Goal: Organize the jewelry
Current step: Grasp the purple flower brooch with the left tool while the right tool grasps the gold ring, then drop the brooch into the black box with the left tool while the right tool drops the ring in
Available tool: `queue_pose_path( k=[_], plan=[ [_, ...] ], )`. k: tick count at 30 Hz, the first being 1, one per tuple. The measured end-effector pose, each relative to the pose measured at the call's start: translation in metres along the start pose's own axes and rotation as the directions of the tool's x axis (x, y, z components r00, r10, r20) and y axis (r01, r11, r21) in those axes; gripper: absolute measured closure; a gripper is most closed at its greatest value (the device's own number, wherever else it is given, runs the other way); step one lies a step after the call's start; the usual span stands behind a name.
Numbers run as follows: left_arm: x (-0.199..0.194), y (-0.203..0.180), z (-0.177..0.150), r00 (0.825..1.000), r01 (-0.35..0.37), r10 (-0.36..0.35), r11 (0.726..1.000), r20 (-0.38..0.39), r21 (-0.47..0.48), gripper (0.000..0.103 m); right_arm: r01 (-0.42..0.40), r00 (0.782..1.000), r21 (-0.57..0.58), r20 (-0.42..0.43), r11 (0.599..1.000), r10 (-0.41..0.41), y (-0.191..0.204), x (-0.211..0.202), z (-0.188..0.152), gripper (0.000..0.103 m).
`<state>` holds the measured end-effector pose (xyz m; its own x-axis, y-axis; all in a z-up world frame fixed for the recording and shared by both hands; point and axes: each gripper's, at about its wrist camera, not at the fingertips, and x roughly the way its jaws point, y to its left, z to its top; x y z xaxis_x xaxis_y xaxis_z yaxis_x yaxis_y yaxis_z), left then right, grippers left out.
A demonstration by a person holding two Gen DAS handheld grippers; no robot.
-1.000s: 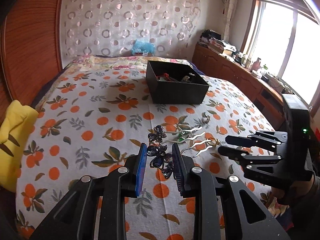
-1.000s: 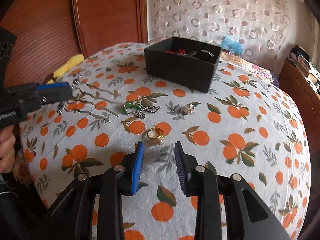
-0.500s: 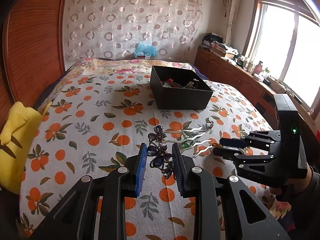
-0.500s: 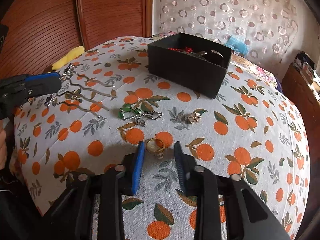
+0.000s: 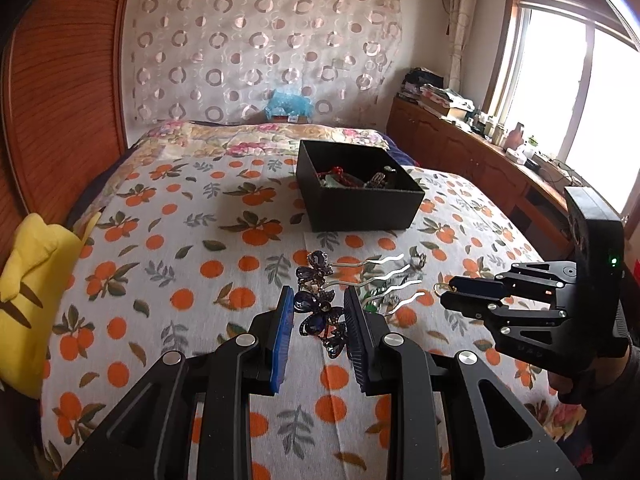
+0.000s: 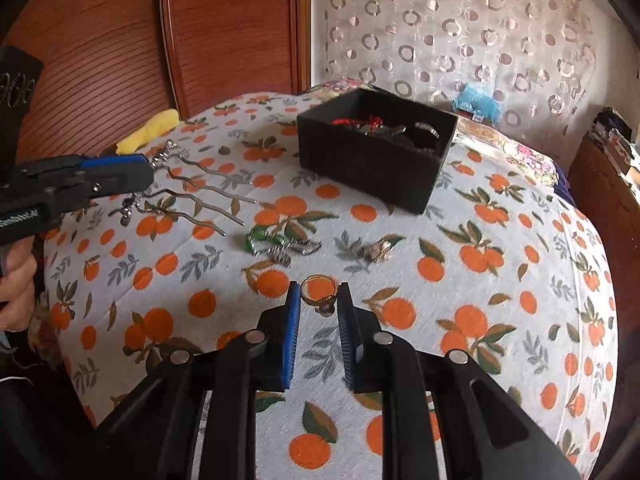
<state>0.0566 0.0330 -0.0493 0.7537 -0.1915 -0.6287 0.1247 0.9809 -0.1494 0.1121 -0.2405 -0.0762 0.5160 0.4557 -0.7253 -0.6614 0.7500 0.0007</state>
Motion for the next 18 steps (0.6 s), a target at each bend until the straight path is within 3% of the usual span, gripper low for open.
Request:
queue_pose_path(
  k=[10, 18],
  plan=[
    [0.014, -0.006, 0.046, 0.999, 0.006, -0.007, 1.0, 0.047, 0.028, 0.079, 0.0, 0.996, 0.007, 0.088, 1.0, -0.001, -0.032, -0.012, 0.044, 0.082],
    [0.045, -0.006, 0.084, 0.998, -0.004, 0.001, 0.999, 0.055, 0.047, 0.079, 0.015, 0.991, 0.042, 0.132, 0.999, -0.02, -0.075, 0.003, 0.085, 0.082]
  ],
)
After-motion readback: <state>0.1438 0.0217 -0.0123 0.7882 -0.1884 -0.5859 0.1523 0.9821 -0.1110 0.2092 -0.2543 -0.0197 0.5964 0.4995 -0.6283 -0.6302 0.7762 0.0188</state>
